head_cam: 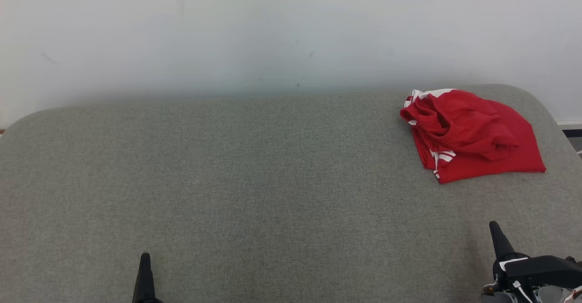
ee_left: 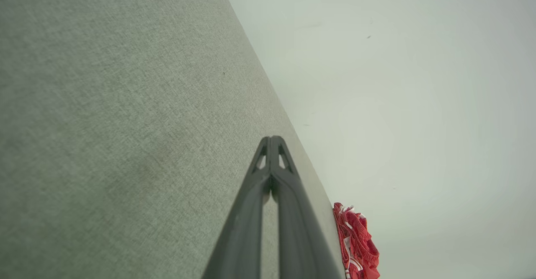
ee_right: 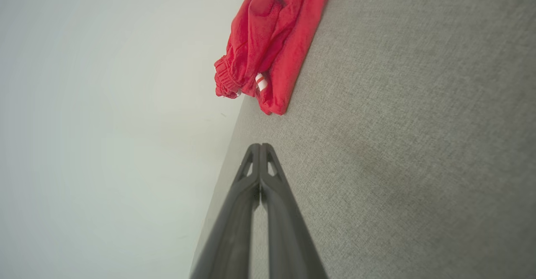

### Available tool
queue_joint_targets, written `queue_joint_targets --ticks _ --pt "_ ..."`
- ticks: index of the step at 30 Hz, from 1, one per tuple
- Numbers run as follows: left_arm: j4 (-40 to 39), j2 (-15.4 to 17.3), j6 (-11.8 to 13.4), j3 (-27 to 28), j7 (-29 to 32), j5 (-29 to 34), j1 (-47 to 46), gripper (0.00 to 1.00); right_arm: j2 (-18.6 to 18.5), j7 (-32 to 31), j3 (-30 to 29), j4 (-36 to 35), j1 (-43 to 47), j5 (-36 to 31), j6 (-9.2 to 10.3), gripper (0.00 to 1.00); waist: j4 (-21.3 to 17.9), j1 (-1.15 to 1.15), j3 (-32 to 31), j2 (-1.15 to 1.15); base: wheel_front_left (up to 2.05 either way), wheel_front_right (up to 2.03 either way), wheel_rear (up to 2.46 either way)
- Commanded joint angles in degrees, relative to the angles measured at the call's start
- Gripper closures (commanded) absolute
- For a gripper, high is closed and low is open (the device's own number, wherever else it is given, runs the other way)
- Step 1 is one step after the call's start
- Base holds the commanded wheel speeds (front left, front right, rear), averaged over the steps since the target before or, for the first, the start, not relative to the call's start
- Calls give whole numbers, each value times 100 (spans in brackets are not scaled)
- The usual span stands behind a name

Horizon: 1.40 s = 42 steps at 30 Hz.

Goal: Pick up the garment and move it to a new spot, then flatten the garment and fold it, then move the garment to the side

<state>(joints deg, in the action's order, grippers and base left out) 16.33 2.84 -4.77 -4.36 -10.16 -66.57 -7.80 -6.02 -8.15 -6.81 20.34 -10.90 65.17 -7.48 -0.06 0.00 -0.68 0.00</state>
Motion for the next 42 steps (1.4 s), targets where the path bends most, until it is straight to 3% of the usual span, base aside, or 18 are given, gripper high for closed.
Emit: queue_joint_targets --ticks 1,42 --pt "4 12 -34 -18 9 -210 -143 100 -44 -59 -73 -1 -121 193 -3 100 0 0 4 0 0 0 0" --pt "398 8 -231 -263 164 -2265 -564 100 -26 -796 -886 442 -534 2049 -2 100 6 0 97 0 0 0 0"
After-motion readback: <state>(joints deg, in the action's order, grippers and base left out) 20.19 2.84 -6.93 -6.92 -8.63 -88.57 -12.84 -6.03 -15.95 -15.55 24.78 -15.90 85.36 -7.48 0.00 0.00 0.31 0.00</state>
